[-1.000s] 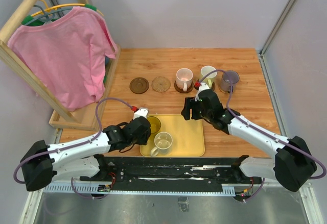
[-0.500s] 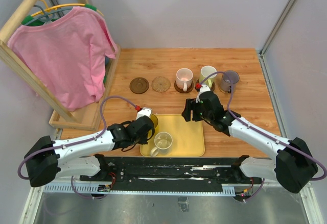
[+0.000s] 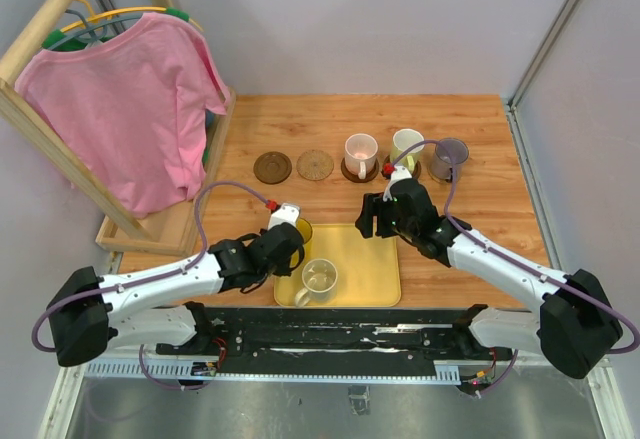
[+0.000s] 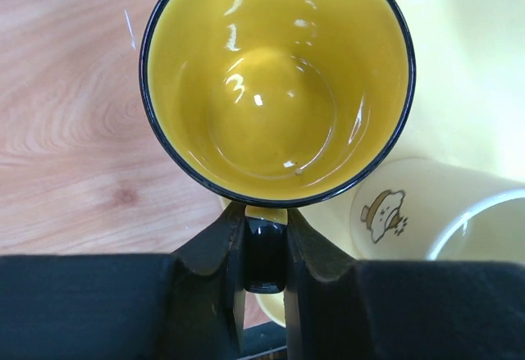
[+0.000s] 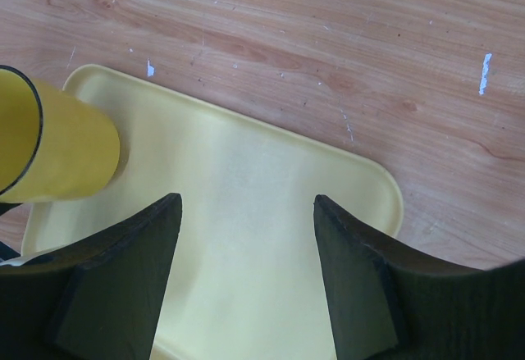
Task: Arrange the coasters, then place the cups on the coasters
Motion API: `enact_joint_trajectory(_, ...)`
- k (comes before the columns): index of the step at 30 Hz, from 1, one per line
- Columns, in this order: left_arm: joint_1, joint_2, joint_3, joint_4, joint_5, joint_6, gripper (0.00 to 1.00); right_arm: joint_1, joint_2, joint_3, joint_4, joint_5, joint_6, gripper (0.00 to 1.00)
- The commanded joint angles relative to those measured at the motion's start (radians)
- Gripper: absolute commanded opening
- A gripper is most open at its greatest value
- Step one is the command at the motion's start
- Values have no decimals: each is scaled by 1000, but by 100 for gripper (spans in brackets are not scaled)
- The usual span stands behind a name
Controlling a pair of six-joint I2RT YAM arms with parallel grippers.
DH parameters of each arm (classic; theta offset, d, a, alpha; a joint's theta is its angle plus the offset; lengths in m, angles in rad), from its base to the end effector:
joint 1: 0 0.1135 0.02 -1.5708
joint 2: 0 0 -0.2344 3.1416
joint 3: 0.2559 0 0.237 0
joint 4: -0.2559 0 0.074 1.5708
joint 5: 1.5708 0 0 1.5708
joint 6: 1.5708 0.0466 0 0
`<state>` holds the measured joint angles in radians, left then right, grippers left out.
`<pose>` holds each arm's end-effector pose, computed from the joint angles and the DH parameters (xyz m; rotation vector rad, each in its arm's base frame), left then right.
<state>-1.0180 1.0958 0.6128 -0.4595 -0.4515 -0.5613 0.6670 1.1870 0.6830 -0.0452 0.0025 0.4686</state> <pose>0.1285 -0.1696 0.1748 0.3667 2.3642 -0.1647 0.2082 0.1637 0.2097 -0.2157 2.1832 0.6589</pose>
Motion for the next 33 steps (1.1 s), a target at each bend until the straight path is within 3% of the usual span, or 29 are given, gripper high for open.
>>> enact_joint_trajectory(1,-8,-21,95,90,-120,61,1,12,-20,-13,25,-2,4,67)
enact_joint_trajectory(9,-7,26,144,203,-255,140,0,12,-23,-11,11,7,-7,67)
enact_joint_trajectory(14,10,75,144,387,-320,223,1,12,-25,-8,-4,15,-18,67)
enact_joint_trajectory(21,168,168,195,621,-184,297,1,12,-33,0,-39,72,-43,66)
enact_joint_trajectory(33,377,475,373,754,28,331,1,-18,-76,23,-129,263,-63,64)
